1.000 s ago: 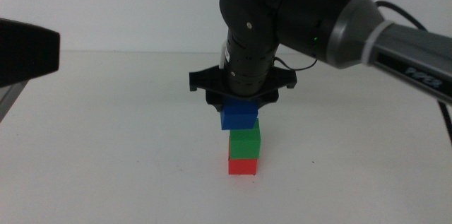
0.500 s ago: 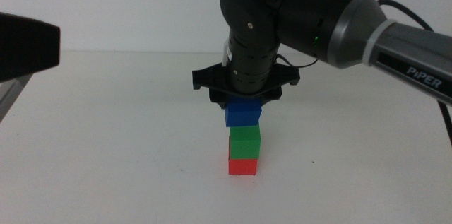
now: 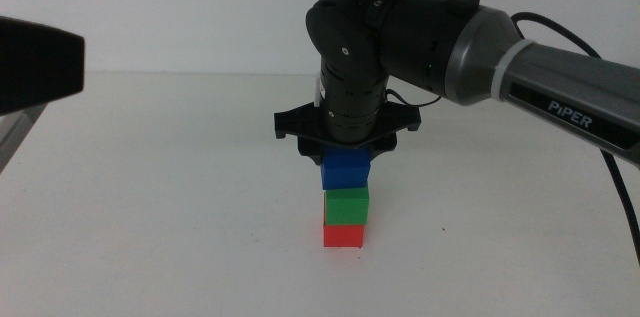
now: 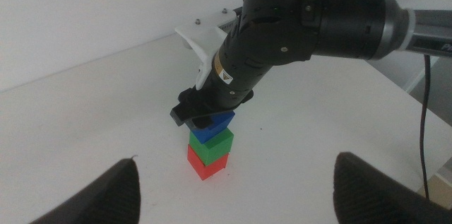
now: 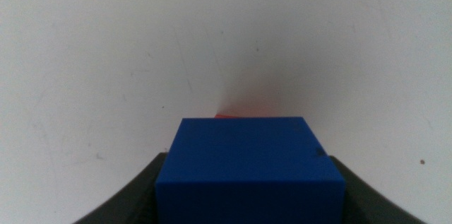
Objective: Stack red cubes first, then green, then blue cubes in a specific spot.
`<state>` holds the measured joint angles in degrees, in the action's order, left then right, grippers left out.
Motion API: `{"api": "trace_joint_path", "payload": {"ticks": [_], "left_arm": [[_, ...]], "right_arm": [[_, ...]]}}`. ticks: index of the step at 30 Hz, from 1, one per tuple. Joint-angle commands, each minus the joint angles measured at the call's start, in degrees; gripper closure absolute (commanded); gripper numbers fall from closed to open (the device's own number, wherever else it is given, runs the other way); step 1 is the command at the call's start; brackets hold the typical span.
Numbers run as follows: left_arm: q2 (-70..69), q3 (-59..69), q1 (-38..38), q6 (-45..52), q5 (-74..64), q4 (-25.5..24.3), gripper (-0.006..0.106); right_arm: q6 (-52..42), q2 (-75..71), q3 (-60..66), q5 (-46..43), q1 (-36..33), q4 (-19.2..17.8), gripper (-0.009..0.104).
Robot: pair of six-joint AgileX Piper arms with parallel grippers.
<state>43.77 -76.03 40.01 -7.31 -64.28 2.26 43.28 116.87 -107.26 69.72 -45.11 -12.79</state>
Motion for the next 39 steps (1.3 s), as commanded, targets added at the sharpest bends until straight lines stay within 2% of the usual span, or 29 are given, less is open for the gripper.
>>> {"api": "trace_joint_path", "payload": {"ticks": [1, 15, 18, 19, 23, 25, 28, 32, 39], "left_arm": [[-0.2, 0.0, -0.1, 0.0, 0.7, 0.2, 0.007], [-0.2, 0.0, -0.1, 0.0, 0.7, 0.2, 0.007], [-0.2, 0.0, -0.1, -0.1, 0.8, 0.2, 0.007], [-0.2, 0.0, -0.1, 0.0, 0.8, 0.2, 0.007], [-0.2, 0.0, -0.1, 0.0, 0.8, 0.2, 0.007], [-0.2, 0.0, -0.1, 0.0, 0.8, 0.2, 0.007], [-0.2, 0.0, -0.1, 0.0, 0.8, 0.2, 0.007], [-0.2, 0.0, -0.1, 0.0, 0.9, 0.2, 0.007], [-0.2, 0.0, -0.1, 0.0, 0.9, 0.2, 0.007]], "right_arm": [[0.0, 0.0, -0.1, 0.2, 0.6, -0.6, 0.092], [1.0, 0.1, 3.4, 0.2, 0.8, -1.1, 0.091], [1.0, 0.1, 3.4, 0.2, 0.8, -0.1, 0.076], [1.0, 0.1, 3.4, 0.2, 0.8, 0.7, 0.051], [0.6, 0.1, 3.4, 0.2, 0.7, 1.2, 0.016], [0.6, 0.1, 3.4, 0.2, 0.7, 1.3, 0.005], [0.3, -1.6, 3.4, 0.2, 0.3, 1.6, 0.002], [-1.5, -8.3, 5.3, 0.2, -0.7, -2.5, 0.002], [-0.7, -29.4, 22.5, -5.4, -1.2, -5.0, 0.002]]}}
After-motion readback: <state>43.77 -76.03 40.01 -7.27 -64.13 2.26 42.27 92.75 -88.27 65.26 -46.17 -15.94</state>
